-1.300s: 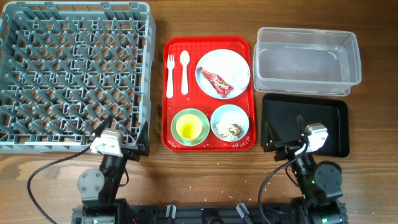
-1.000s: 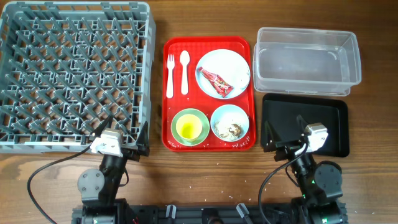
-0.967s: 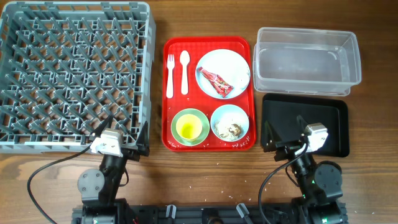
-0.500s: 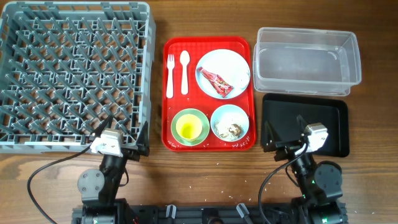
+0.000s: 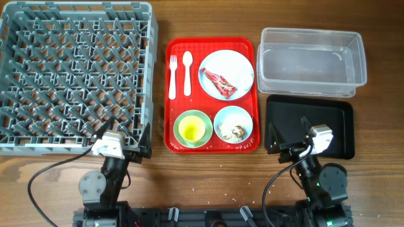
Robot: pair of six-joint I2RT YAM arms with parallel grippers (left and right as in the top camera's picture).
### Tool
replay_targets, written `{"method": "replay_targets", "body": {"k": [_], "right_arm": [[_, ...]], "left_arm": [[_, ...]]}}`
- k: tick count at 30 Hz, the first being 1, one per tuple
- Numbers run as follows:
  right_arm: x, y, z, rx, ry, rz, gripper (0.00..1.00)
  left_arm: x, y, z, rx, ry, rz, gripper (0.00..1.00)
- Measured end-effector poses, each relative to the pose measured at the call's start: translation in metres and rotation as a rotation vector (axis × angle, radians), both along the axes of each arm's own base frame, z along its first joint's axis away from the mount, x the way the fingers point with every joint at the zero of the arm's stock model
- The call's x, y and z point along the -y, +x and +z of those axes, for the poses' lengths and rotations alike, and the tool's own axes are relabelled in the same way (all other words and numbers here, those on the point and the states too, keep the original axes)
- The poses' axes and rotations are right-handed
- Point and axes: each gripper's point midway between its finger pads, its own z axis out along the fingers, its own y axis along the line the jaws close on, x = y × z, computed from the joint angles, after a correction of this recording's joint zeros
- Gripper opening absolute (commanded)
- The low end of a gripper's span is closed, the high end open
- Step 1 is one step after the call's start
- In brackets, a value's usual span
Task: Sort waste into correct bins and load items into the dishwasher rack
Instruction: 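Raise both arms from rest toward the red tray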
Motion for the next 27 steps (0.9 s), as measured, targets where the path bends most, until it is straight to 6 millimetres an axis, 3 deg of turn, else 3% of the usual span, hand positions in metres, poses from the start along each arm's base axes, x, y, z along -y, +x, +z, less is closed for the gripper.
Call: {"method": "replay_targets", "body": {"k": [10, 15, 19, 21, 23, 24, 25, 27], "right_arm": [[0.0, 0.0, 0.004, 0.012, 0.01, -0.001, 1.0], [-0.001, 0.0, 0.003, -0.053, 0.244, -0.017, 1.0], [-0.013, -0.004, 0.005, -0.097, 0.371, 0.039, 1.0], [-0.017, -0.007, 0.022, -0.096, 0.37, 0.072, 1.0], [-0.018, -0.012, 0.054, -0.105, 0.328, 0.084, 1.0], [-0.018, -0.014, 0.07, -0.12, 0.302, 0.083, 1.0], [-0.018, -0.014, 0.103, -0.121, 0.264, 0.086, 1.0], [-0.016, -0.013, 0.13, -0.267, 0.183, 0.064, 1.0]], "left_arm": [[0.0, 0.0, 0.0, 0.0, 0.0, 0.0, 1.0], [0.003, -0.001, 0.001, 0.001, -0.001, -0.02, 1.0], [0.02, -0.005, 0.004, 0.014, -0.015, -0.118, 1.0], [0.027, -0.008, 0.008, 0.005, -0.097, -0.159, 1.0], [0.03, -0.01, 0.016, -0.017, -0.189, -0.175, 1.0], [0.03, -0.011, 0.024, -0.022, -0.221, -0.179, 1.0], [0.032, -0.014, 0.041, -0.026, -0.259, -0.187, 1.0], [0.033, -0.02, 0.068, -0.095, -0.32, -0.186, 1.0]]}}
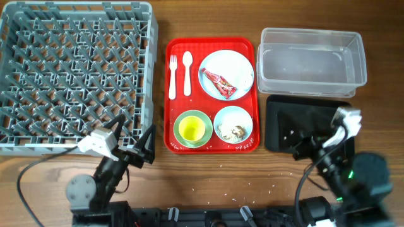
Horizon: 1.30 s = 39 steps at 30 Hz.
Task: Sort waste into correct bins and load items into the dishwasher rack
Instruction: 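Raise both arms from rest toward the red tray, then pick the red wrapper and tissue off the plate with right gripper, drop into clear bin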
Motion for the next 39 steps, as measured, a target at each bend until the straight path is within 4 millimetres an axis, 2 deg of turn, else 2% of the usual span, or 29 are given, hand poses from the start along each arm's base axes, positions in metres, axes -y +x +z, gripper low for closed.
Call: {"method": "replay_targets", "body": {"k": [1, 4, 6, 7, 8, 9, 10, 11, 13, 15, 17, 19, 21, 22, 23, 24, 25, 26, 29, 30, 31, 32, 34, 35, 36, 37, 38, 39], "right_arm": [[0.001, 0.004, 0.011, -0.09, -0.046, 0.002, 1.0], [-0.002, 0.036, 0.044, -0.319, -0.178, 0.028, 1.0], [-0.007, 0.066, 0.058, -0.369, -0.218, 0.052, 0.99], [-0.012, 0.078, 0.06, -0.378, -0.212, 0.068, 0.9], [-0.031, 0.104, 0.063, -0.355, -0.173, 0.136, 0.87], [-0.046, 0.119, 0.047, -0.4, -0.168, 0.183, 0.85], [-0.057, 0.126, 0.033, -0.436, -0.178, 0.21, 0.84], [-0.075, 0.138, 0.008, -0.493, -0.218, 0.235, 0.8], [-0.112, 0.158, -0.047, -0.589, -0.302, 0.288, 0.77], [-0.152, 0.187, -0.123, -0.658, -0.389, 0.346, 0.67], [-0.165, 0.203, -0.175, -0.699, -0.438, 0.365, 0.65], [-0.16, 0.208, -0.221, -0.775, -0.49, 0.343, 0.62], [-0.152, 0.208, -0.264, -0.847, -0.542, 0.327, 0.54], [-0.15, 0.208, -0.276, -0.866, -0.56, 0.322, 0.44], [-0.148, 0.206, -0.287, -0.886, -0.574, 0.323, 0.27], [-0.146, 0.208, -0.289, -0.884, -0.588, 0.316, 0.16], [-0.145, 0.209, -0.289, -0.882, -0.592, 0.31, 0.08], [-0.143, 0.209, -0.29, -0.886, -0.594, 0.303, 0.04], [-0.138, 0.206, -0.287, -0.907, -0.588, 0.287, 0.04], [-0.136, 0.205, -0.281, -0.907, -0.584, 0.28, 0.04], [-0.135, 0.208, -0.267, -0.886, -0.569, 0.268, 0.04], [-0.132, 0.212, -0.241, -0.842, -0.54, 0.246, 0.04], [-0.116, 0.224, -0.172, -0.716, -0.466, 0.182, 0.04], [-0.102, 0.228, -0.14, -0.656, -0.43, 0.134, 0.04], [-0.065, 0.235, -0.082, -0.549, -0.371, 0.026, 0.04], [-0.034, 0.241, -0.056, -0.505, -0.347, -0.06, 0.04], [-0.005, 0.244, -0.052, -0.507, -0.338, -0.133, 0.05], [0.014, 0.247, -0.058, -0.527, -0.337, -0.175, 0.11]], "left_arm": [[0.0, -0.002, 0.006, -0.034, -0.007, 0.001, 1.0], [0.001, 0.002, 0.046, -0.155, -0.017, -0.005, 1.0], [0.001, 0.015, 0.074, -0.263, -0.023, -0.009, 1.0], [0.001, 0.021, 0.075, -0.337, -0.028, -0.008, 1.0], [0.0, 0.029, 0.072, -0.423, -0.031, -0.007, 1.0], [-0.001, 0.04, 0.065, -0.497, -0.036, -0.006, 1.0], [-0.001, 0.046, 0.045, -0.621, -0.042, -0.006, 1.0], [-0.001, 0.051, 0.032, -0.684, -0.045, -0.005, 1.0], [-0.001, 0.058, 0.013, -0.762, -0.049, -0.005, 1.0], [-0.001, 0.058, 0.002, -0.817, -0.052, -0.004, 1.0], [-0.001, 0.057, -0.004, -0.848, -0.054, -0.004, 1.0], [-0.001, 0.058, -0.006, -0.858, -0.054, -0.004, 1.0], [-0.001, 0.058, -0.008, -0.863, -0.055, -0.004, 1.0], [-0.001, 0.058, -0.008, -0.863, -0.055, -0.004, 1.0], [-0.001, 0.058, -0.008, -0.863, -0.054, -0.004, 1.0], [-0.001, 0.058, -0.008, -0.863, -0.054, -0.004, 1.0], [-0.001, 0.058, -0.008, -0.863, -0.054, -0.004, 1.0], [-0.001, 0.058, -0.008, -0.863, -0.055, -0.004, 1.0], [-0.001, 0.058, -0.008, -0.865, -0.055, -0.004, 1.0], [-0.001, 0.059, -0.009, -0.869, -0.055, -0.004, 1.0], [-0.001, 0.06, -0.012, -0.879, -0.055, -0.004, 1.0], [-0.001, 0.061, -0.014, -0.889, -0.056, -0.004, 1.0], [-0.002, 0.062, -0.016, -0.897, -0.056, -0.004, 1.0], [-0.002, 0.062, -0.017, -0.898, -0.056, -0.004, 1.0], [-0.002, 0.062, -0.017, -0.898, -0.056, -0.004, 1.0], [-0.002, 0.062, -0.017, -0.898, -0.056, -0.004, 1.0], [-0.002, 0.062, -0.017, -0.898, -0.056, -0.004, 1.0], [-0.002, 0.062, -0.017, -0.898, -0.056, -0.004, 1.0]]}}
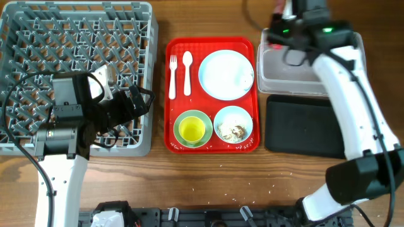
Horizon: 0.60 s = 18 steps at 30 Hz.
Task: Sort waste into correct bins and load items into the dishwasher rack
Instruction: 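Pick the red wrapper and tissue off the plate with right gripper, drop into clear bin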
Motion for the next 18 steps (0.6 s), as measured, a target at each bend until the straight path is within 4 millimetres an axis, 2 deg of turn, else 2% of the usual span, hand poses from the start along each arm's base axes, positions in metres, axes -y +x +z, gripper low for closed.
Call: {"method": "replay_targets", "body": {"k": [1, 2, 3, 5, 6, 9, 11, 14, 15, 17, 18], "right_arm": [[0.023, 0.003, -0.019, -0.045, -0.012, -0.051, 0.33], [0.037, 0.004, -0.036, -0.085, -0.019, -0.076, 0.44], [0.052, 0.002, -0.069, -0.171, -0.03, -0.083, 0.46], [0.05, -0.004, -0.088, -0.234, -0.035, -0.049, 0.47], [0.042, -0.004, -0.088, -0.236, -0.031, -0.024, 0.47], [-0.001, -0.009, -0.077, -0.212, -0.013, 0.109, 0.5], [-0.046, -0.018, -0.066, -0.188, -0.025, 0.213, 0.54], [-0.115, -0.037, -0.063, -0.169, -0.03, 0.349, 0.57], [-0.123, -0.037, -0.064, -0.156, -0.045, 0.337, 0.56], [-0.123, -0.029, -0.083, -0.167, -0.109, 0.288, 0.55], [-0.116, -0.025, -0.114, -0.225, -0.165, 0.255, 0.53]], "left_arm": [[0.0, 0.0, 0.0, 0.0, 0.0, 0.0, 1.0], [0.0, 0.0, 0.0, 0.0, 0.0, 0.0, 1.0], [0.0, 0.0, 0.0, 0.0, 0.0, 0.0, 1.0], [0.0, 0.0, 0.0, 0.0, 0.0, 0.0, 1.0], [0.0, 0.0, 0.0, 0.0, 0.0, 0.0, 1.0], [0.0, 0.0, 0.0, 0.0, 0.0, 0.0, 1.0], [0.0, 0.0, 0.0, 0.0, 0.0, 0.0, 1.0], [0.0, 0.0, 0.0, 0.0, 0.0, 0.0, 1.0], [0.0, 0.0, 0.0, 0.0, 0.0, 0.0, 1.0], [0.0, 0.0, 0.0, 0.0, 0.0, 0.0, 1.0], [0.0, 0.0, 0.0, 0.0, 0.0, 0.0, 1.0]]}}
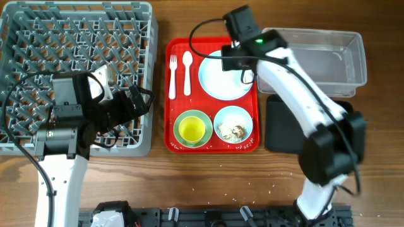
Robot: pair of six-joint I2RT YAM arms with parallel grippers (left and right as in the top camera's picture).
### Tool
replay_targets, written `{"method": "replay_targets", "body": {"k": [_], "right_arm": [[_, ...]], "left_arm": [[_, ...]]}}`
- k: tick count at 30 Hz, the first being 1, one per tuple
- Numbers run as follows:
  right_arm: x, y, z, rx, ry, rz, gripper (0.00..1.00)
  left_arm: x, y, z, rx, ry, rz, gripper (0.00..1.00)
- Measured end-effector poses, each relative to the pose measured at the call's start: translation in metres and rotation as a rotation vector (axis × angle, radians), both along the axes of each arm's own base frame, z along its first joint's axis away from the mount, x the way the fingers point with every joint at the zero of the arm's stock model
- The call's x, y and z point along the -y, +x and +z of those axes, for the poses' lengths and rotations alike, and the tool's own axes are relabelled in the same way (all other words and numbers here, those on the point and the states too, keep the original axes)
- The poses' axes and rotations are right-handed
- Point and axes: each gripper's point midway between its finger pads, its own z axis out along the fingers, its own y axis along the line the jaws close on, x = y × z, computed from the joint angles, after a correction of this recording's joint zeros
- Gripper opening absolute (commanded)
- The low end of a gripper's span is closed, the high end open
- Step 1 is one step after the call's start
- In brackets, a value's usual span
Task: Sort waste into correct bins and load items into the dishwasher rack
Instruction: 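Pick the red wrapper and tissue off the plate with right gripper, drop into clear bin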
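Observation:
On the red tray [211,146] lie a white fork [172,75] and spoon [187,72], a white plate [216,79], a green bowl with a yellow cup [192,128], and a pale blue bowl of food scraps [233,127]. My right gripper [243,70] hangs over the plate's right edge; its fingers are hidden under the wrist. No red wrapper shows anywhere. My left gripper [142,103] hovers open and empty over the right front part of the grey dishwasher rack [76,38].
A clear plastic bin [328,57] stands at the back right, its left end covered by my right arm. A black bin [284,135] lies in front of it. Both arms' cables trail toward the table's front edge.
My right arm has come from high over the clear bin's far left corner to above the plate's right edge. The left arm and everything on the tray stand unchanged.
Both grippers first rested at the table's front, with a red wrapper on the plate. Then both arms had begun to lift. Later the wrapper was gone from the plate, the right arm was up over the clear bin and the left over the rack. Now the right is over the plate.

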Motion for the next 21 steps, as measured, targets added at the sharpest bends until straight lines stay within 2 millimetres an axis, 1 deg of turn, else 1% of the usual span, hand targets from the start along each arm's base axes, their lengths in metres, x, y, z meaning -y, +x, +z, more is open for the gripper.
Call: {"method": "replay_targets", "body": {"k": [1, 2, 3, 4, 5, 6, 8, 9, 12, 14, 15, 16, 17, 18, 19, 20, 21], "right_arm": [[0.006, 0.002, -0.024, -0.04, -0.041, -0.018, 0.52], [0.012, 0.002, -0.053, -0.09, -0.084, -0.037, 0.51], [0.017, 0.001, -0.07, -0.121, -0.11, -0.05, 0.48], [0.021, -0.001, -0.085, -0.148, -0.133, -0.058, 0.41], [0.024, -0.002, -0.095, -0.164, -0.148, -0.063, 0.37], [0.025, -0.001, -0.1, -0.168, -0.156, -0.065, 0.29], [0.027, -0.001, -0.103, -0.172, -0.163, -0.077, 0.07], [0.027, -0.001, -0.104, -0.173, -0.165, -0.079, 0.04], [0.028, -0.007, -0.105, -0.199, -0.167, -0.081, 0.04], [0.023, -0.009, -0.103, -0.208, -0.138, -0.073, 0.04], [0.02, -0.008, -0.096, -0.196, -0.113, -0.068, 0.04], [0.016, -0.004, -0.078, -0.158, -0.078, -0.065, 0.04], [0.013, 0.002, -0.041, -0.08, -0.028, -0.064, 0.04], [0.014, 0.005, -0.008, -0.013, 0.009, -0.069, 0.04], [0.018, 0.008, 0.019, 0.041, 0.04, -0.077, 0.04], [0.029, 0.012, 0.054, 0.114, 0.076, -0.1, 0.04], [0.05, 0.017, 0.082, 0.174, 0.099, -0.144, 0.14]], "left_arm": [[0.0, 0.0, 0.0, 0.0, 0.0, 0.0, 1.0], [0.0, 0.0, 0.0, 0.0, 0.0, 0.0, 1.0], [0.0, 0.0, 0.0, 0.0, 0.0, 0.0, 1.0], [0.0, 0.0, 0.0, 0.0, 0.0, 0.0, 1.0], [0.0, 0.0, 0.0, 0.0, 0.0, 0.0, 1.0], [0.0, 0.0, 0.0, 0.0, 0.0, 0.0, 1.0], [0.0, 0.0, 0.0, 0.0, 0.0, 0.0, 1.0], [0.0, 0.0, 0.0, 0.0, 0.0, 0.0, 1.0], [0.0, 0.0, 0.0, 0.0, 0.0, 0.0, 1.0], [0.0, 0.0, 0.0, 0.0, 0.0, 0.0, 1.0], [0.0, 0.0, 0.0, 0.0, 0.0, 0.0, 1.0], [0.0, 0.0, 0.0, 0.0, 0.0, 0.0, 1.0], [0.0, 0.0, 0.0, 0.0, 0.0, 0.0, 1.0], [0.0, 0.0, 0.0, 0.0, 0.0, 0.0, 1.0], [0.0, 0.0, 0.0, 0.0, 0.0, 0.0, 1.0], [0.0, 0.0, 0.0, 0.0, 0.0, 0.0, 1.0], [0.0, 0.0, 0.0, 0.0, 0.0, 0.0, 1.0]]}}
